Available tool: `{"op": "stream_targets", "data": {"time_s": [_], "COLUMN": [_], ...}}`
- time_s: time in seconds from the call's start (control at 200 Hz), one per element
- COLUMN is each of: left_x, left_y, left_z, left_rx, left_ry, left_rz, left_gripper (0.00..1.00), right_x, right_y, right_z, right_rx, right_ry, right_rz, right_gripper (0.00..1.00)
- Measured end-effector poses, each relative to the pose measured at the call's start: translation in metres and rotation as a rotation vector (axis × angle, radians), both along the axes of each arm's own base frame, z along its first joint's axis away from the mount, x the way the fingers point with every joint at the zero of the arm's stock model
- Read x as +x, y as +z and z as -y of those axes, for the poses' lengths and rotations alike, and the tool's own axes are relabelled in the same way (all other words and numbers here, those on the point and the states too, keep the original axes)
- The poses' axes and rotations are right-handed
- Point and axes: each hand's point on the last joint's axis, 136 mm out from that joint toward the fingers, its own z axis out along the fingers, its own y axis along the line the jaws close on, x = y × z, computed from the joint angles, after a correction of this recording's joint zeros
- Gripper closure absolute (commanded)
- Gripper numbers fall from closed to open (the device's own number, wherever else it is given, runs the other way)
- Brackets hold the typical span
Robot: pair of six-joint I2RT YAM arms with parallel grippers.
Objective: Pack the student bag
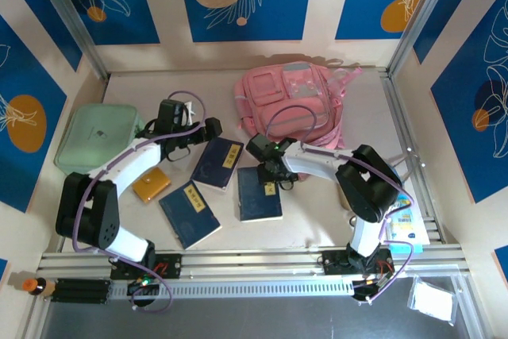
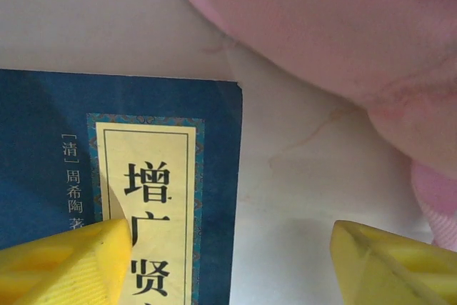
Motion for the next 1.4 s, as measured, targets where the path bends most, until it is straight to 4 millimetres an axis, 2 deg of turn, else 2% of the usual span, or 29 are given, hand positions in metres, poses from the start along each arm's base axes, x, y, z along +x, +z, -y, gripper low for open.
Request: {"op": "stream_targets", "data": {"time_s": [0.08,0.17,0.265,0.435,0.555,0.665,0.775,0.845,0.96,1.12,1.4], "left_x": [-0.014,-0.038,-0.068,-0.100,-0.110,-0.118,-0.123,-0.127,-0.133,-0.134,-0.133], "left_y": [-0.011,-0.031,-0.045,-0.051,-0.051,-0.058,-0.070,-0.077,-0.081,-0.083,-0.103], "left_z": [0.009,0.023,0.042,0.071,0.084,0.092,0.093,0.095,0.098,0.102,0.105], "left_rx": [-0.030,-0.039,-0.041,-0.076,-0.090,-0.089,-0.066,-0.051,-0.032,-0.003,0.038], "left_ry": [-0.030,-0.071,-0.130,-0.202,-0.214,-0.219,-0.208,-0.205,-0.204,-0.186,-0.166], "left_rz": [-0.048,-0.121,-0.186,-0.253,-0.278,-0.314,-0.350,-0.372,-0.389,-0.390,-0.439], "left_gripper": [0.01,0.01,0.02,0.09,0.17,0.19,0.21,0.27,0.30,0.38,0.51], "right_x": [0.002,0.000,0.002,0.001,-0.003,-0.001,-0.001,-0.002,-0.005,-0.006,-0.007], "right_y": [0.004,0.014,0.020,0.005,0.002,0.003,0.003,0.002,-0.004,-0.008,-0.010], "right_z": [-0.005,-0.005,0.002,0.014,0.010,0.006,0.004,0.004,0.006,0.007,0.005], "right_rx": [0.055,0.147,0.239,0.296,0.318,0.341,0.349,0.348,0.338,0.344,0.360], "right_ry": [-0.006,-0.037,-0.096,-0.171,-0.169,-0.163,-0.163,-0.163,-0.166,-0.179,-0.191], "right_rz": [0.007,0.010,0.006,-0.051,-0.073,-0.073,-0.076,-0.081,-0.094,-0.100,-0.114], "right_gripper": [0.27,0.32,0.44,0.58,0.60,0.65,0.68,0.68,0.68,0.72,0.73]}}
